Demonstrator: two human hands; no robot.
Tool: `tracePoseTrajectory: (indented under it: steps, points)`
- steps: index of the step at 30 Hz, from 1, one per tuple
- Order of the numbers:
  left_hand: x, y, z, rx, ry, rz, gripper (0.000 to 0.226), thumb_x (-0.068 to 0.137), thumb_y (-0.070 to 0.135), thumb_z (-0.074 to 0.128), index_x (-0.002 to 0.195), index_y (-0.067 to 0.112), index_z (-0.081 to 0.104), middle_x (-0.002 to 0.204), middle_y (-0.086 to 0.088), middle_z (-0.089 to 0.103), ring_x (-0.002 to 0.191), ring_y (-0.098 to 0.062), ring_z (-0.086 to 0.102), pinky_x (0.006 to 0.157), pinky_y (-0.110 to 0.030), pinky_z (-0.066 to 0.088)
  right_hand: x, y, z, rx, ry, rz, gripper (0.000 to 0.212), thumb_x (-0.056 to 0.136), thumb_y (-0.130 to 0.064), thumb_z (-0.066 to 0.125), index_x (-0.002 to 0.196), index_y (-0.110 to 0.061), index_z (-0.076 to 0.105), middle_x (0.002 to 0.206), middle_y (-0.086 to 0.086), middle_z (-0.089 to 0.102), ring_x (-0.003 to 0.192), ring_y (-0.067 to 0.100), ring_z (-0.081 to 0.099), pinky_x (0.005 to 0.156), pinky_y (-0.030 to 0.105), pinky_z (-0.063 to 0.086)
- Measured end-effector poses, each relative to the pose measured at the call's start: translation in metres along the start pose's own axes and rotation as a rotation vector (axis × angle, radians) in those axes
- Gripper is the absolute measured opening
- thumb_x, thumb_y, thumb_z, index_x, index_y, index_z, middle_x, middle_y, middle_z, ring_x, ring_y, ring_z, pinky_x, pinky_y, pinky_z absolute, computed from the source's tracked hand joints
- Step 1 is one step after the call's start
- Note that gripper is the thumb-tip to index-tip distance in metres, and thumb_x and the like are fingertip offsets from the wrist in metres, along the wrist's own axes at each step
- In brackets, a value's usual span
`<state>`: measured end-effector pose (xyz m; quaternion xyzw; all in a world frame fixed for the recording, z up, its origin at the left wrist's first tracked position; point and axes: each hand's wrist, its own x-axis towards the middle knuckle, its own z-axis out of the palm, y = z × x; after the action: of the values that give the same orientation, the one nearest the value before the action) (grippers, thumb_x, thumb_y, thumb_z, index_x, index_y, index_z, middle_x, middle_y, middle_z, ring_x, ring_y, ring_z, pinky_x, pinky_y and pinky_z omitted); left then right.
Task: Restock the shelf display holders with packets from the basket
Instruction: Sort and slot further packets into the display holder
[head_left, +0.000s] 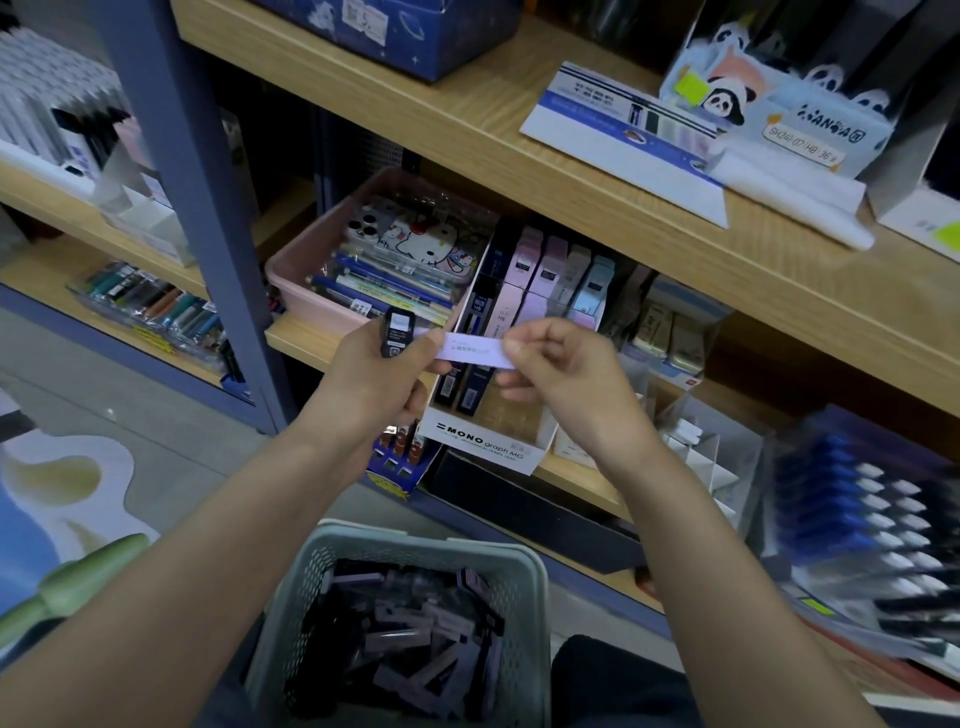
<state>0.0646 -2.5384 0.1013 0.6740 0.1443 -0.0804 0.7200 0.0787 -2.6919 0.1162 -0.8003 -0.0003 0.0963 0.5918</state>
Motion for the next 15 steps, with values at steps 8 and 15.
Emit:
tracePoseTrajectory:
  steps: [8,15]
  points:
    - [-0.003,0.0,0.005,0.161,-0.099,0.157,0.009,0.089,0.012,0.061,0.082,0.017,0.058,0.038,0.015,0.046,0.032,0.001,0.039,0.037,-0.006,0.029,-0.009,0.009,-0.001,-0.317,-0.049,-0.147,0.012,0.085,-0.015,0.068,0.095,-0.02,0.065,0.087,-0.009,0.065,0.082,0.003,0.062,0.077,0.016,0.052]
    - [-0.003,-0.001,0.008,0.204,-0.118,0.227,0.011,0.084,0.008,0.065,0.082,0.018,0.062,0.038,0.02,0.049,0.035,0.005,0.044,0.038,-0.004,0.029,-0.01,0.008,0.005,-0.304,-0.087,-0.21,0.018,0.085,-0.013,0.066,0.097,-0.023,0.056,0.087,-0.002,0.065,0.081,0.009,0.062,0.074,0.02,0.051]
